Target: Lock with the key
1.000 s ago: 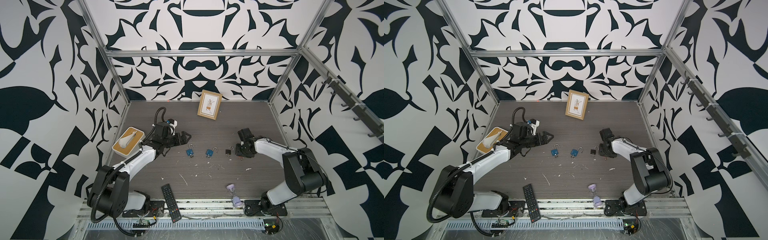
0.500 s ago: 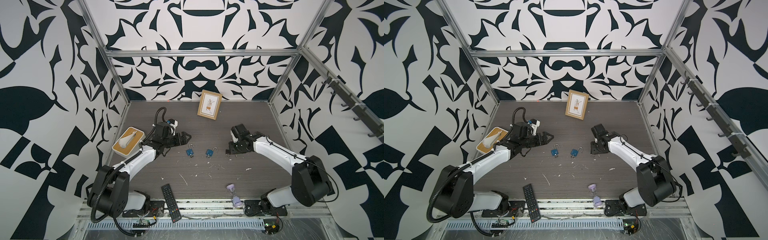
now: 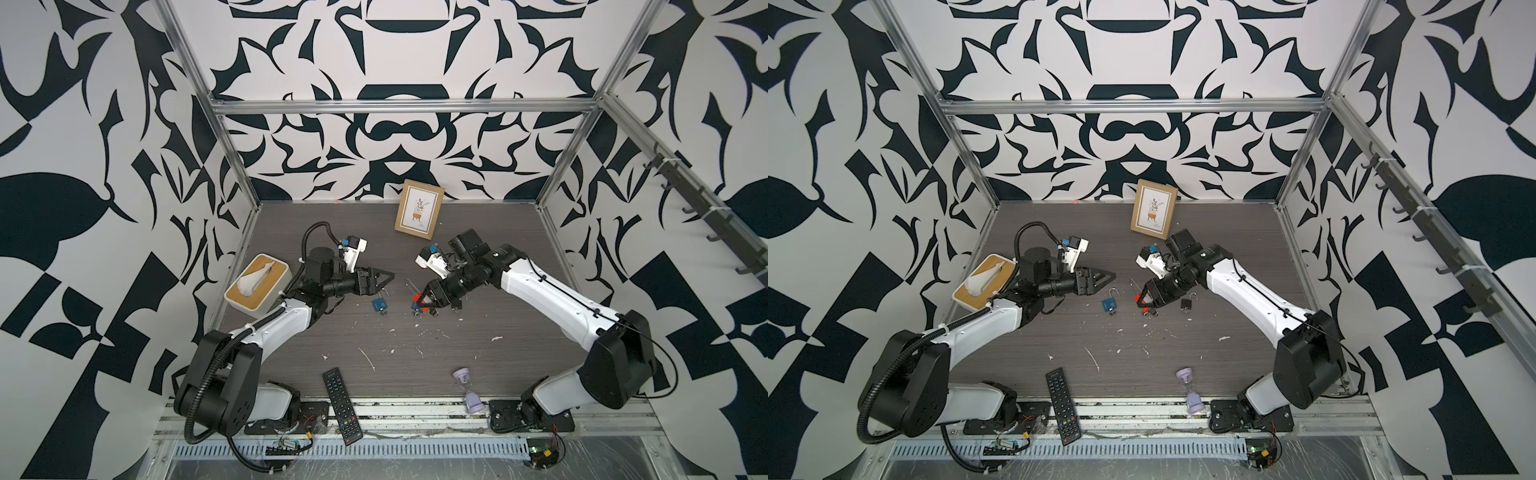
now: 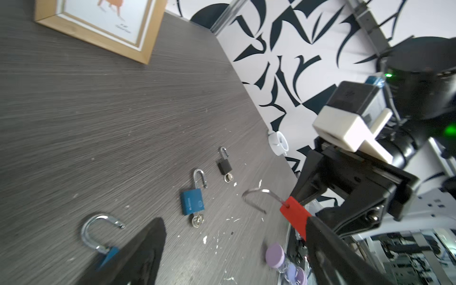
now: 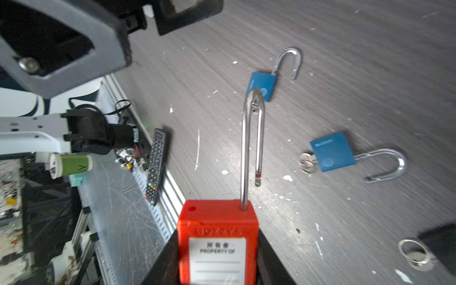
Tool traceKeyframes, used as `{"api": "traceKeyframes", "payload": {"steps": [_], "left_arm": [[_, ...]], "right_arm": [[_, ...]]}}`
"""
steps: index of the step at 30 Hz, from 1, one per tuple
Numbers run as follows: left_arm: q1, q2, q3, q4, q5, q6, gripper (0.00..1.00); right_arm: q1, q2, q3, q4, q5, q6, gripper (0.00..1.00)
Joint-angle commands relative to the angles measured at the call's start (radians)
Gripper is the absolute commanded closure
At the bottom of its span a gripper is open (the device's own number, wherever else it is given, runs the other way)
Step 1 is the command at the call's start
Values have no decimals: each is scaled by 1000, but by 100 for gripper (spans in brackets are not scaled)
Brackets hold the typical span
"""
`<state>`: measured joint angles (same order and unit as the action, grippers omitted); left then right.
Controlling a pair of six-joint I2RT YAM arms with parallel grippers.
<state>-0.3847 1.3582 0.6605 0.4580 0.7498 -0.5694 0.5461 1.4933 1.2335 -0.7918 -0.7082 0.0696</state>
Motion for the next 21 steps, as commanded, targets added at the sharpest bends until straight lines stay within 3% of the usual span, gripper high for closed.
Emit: {"api": "traceKeyframes", "payload": {"steps": [1, 10, 21], "left_arm": [[-5, 21, 2, 165, 115, -28, 10], [-57, 87, -1, 292, 200, -71, 14], [-77, 161, -8, 437, 247, -179, 41]], "right_arm": [[12, -13, 47, -19, -147, -31, 100], [22, -11, 42, 43, -197, 10, 100], [23, 4, 54, 60, -138, 22, 100]]}}
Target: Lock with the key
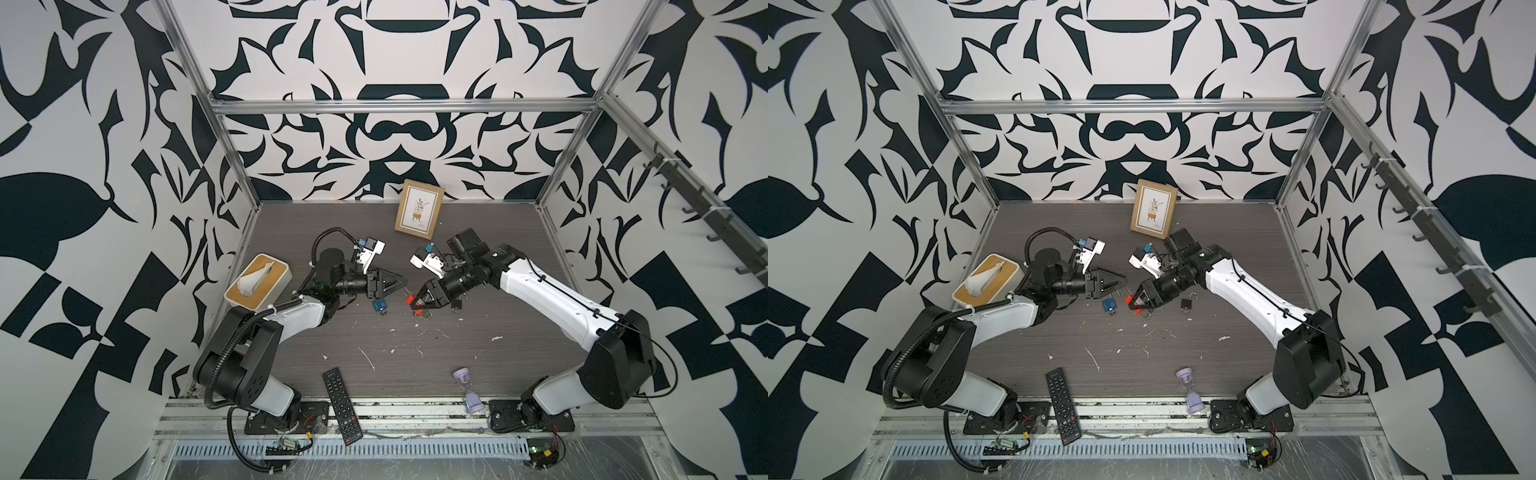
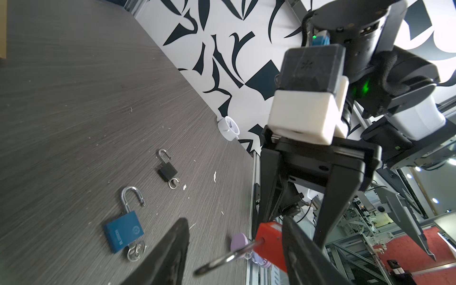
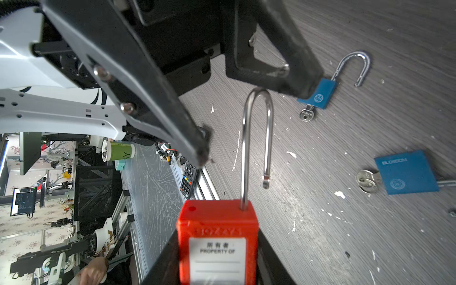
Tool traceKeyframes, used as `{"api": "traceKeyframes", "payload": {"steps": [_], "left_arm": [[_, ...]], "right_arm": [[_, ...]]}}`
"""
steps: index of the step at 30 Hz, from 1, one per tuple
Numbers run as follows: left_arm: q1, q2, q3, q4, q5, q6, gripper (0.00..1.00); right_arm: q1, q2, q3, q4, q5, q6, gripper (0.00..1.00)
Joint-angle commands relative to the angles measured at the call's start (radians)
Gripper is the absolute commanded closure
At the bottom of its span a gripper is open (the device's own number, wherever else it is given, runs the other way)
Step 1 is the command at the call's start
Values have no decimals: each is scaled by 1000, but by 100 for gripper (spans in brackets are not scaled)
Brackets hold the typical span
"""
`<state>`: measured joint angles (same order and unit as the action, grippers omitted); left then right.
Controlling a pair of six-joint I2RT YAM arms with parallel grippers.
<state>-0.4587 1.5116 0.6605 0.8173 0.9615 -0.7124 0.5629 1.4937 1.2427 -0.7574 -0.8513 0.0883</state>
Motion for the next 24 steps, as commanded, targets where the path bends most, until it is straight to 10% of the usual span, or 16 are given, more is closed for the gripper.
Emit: {"api": "traceKeyframes", "payload": {"steps": [1, 24], "left_arm": [[-2, 9, -7, 77, 39, -38, 43], [-8, 59, 45, 41, 16, -73, 72]], "right_arm": [[6, 6, 44, 34, 10, 8, 100], [19, -54, -6, 130, 181, 2, 100]]}}
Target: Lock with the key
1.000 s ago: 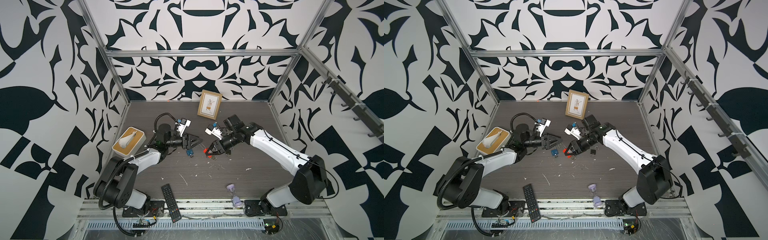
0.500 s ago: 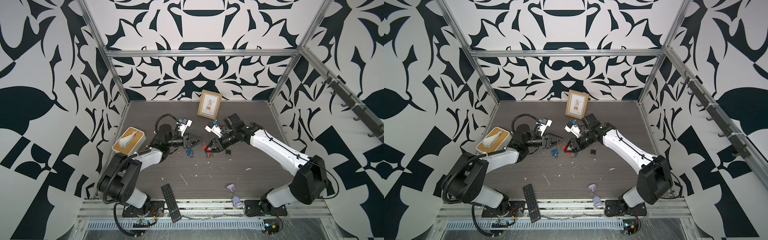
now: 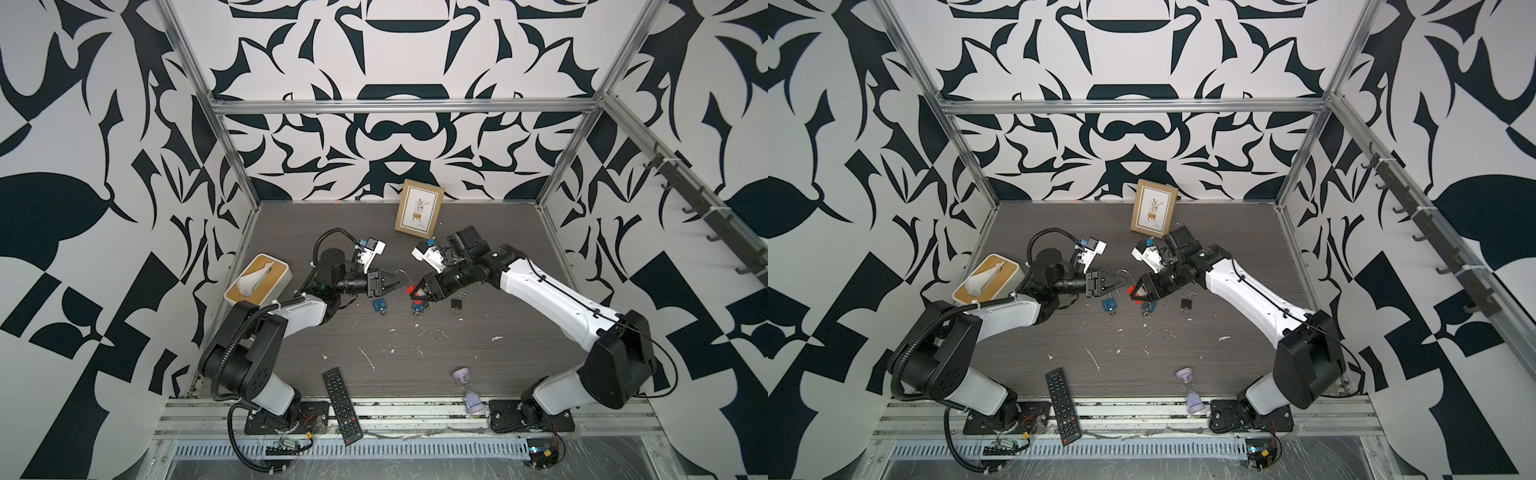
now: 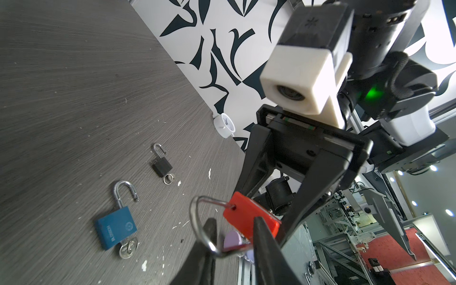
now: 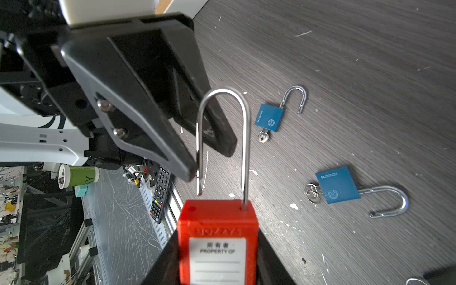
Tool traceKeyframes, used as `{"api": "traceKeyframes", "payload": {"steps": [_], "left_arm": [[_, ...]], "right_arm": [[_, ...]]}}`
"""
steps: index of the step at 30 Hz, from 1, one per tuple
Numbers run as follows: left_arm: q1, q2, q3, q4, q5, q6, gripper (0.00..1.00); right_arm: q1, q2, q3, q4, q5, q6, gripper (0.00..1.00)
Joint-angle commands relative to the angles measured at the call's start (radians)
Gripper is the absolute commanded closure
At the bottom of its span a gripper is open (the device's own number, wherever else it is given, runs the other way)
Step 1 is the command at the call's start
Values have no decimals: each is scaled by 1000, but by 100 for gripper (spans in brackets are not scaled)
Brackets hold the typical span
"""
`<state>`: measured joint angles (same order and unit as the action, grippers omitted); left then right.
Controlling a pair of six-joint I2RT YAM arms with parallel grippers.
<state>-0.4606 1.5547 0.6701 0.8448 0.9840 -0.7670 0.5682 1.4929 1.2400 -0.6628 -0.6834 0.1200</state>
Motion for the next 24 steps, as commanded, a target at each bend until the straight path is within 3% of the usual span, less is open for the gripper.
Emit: {"api": "traceKeyframes", "payload": {"steps": [1, 15, 19, 24], "left_arm": [[-10, 19, 41, 7, -9, -19, 72], [-31, 44, 111, -196, -83, 63, 80], [-37, 53, 130, -229, -110, 63, 85], [-56, 65, 132, -201, -115, 50, 89]], "right_arm": [[19, -58, -11, 46, 19, -34, 100], [60, -139, -81, 126, 244, -96, 100], [99, -186, -129, 189, 345, -115, 100], [110, -190, -157, 232, 374, -106, 100]]}}
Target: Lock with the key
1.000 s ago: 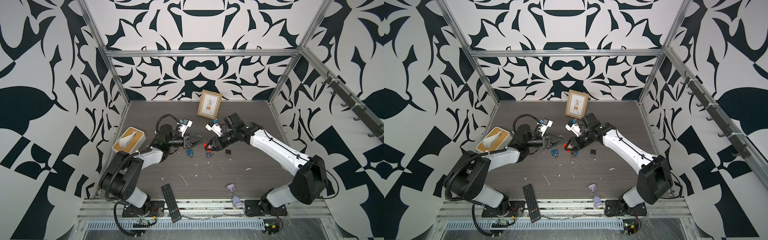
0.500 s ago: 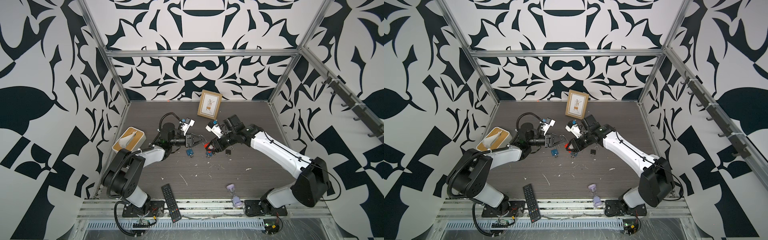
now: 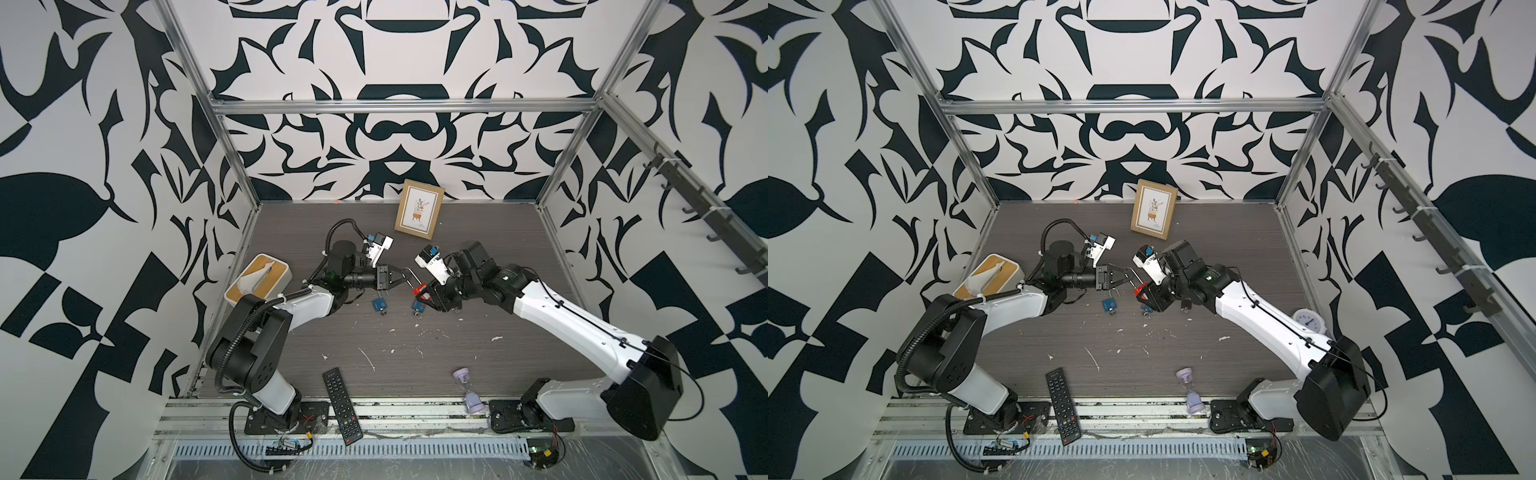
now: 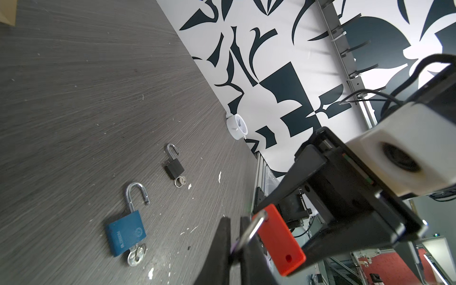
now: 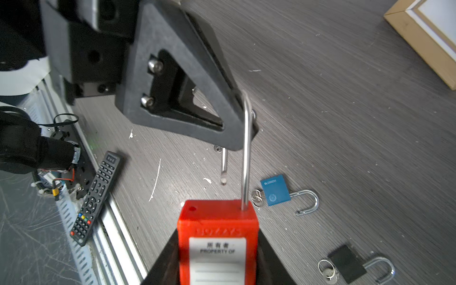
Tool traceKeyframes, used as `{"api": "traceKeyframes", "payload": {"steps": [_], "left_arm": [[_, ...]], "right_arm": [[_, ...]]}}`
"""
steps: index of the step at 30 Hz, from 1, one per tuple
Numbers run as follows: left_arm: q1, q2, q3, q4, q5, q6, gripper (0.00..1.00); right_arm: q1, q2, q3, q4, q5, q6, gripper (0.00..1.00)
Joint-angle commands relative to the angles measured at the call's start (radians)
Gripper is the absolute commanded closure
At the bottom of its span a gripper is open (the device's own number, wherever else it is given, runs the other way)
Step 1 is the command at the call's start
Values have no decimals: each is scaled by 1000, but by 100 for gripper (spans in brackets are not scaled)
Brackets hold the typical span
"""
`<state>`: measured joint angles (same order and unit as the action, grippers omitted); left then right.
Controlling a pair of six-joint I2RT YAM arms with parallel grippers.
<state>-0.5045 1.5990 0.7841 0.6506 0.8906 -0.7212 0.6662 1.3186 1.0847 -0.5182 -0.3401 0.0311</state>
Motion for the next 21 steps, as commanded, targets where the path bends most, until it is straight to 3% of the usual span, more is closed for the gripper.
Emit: {"api": "traceKeyframes", "payload": {"steps": [1, 5, 8, 12, 21], "left_arm": [[-18, 20, 20, 0, -19, 1, 89], [-29, 7, 21, 3, -13, -1, 91], [-30, -6, 14, 5, -13, -1, 100], [-30, -36, -8, 17, -41, -13, 100], [-30, -165, -23, -58, -190, -23, 100]], "right_arm": [[13, -11, -2, 88, 40, -15, 100], [13, 1, -7, 104, 80, -3, 100], [13, 4, -12, 131, 97, 12, 100], [12, 8, -24, 158, 119, 33, 99], [-17, -6, -77, 276, 18, 107, 49]]}}
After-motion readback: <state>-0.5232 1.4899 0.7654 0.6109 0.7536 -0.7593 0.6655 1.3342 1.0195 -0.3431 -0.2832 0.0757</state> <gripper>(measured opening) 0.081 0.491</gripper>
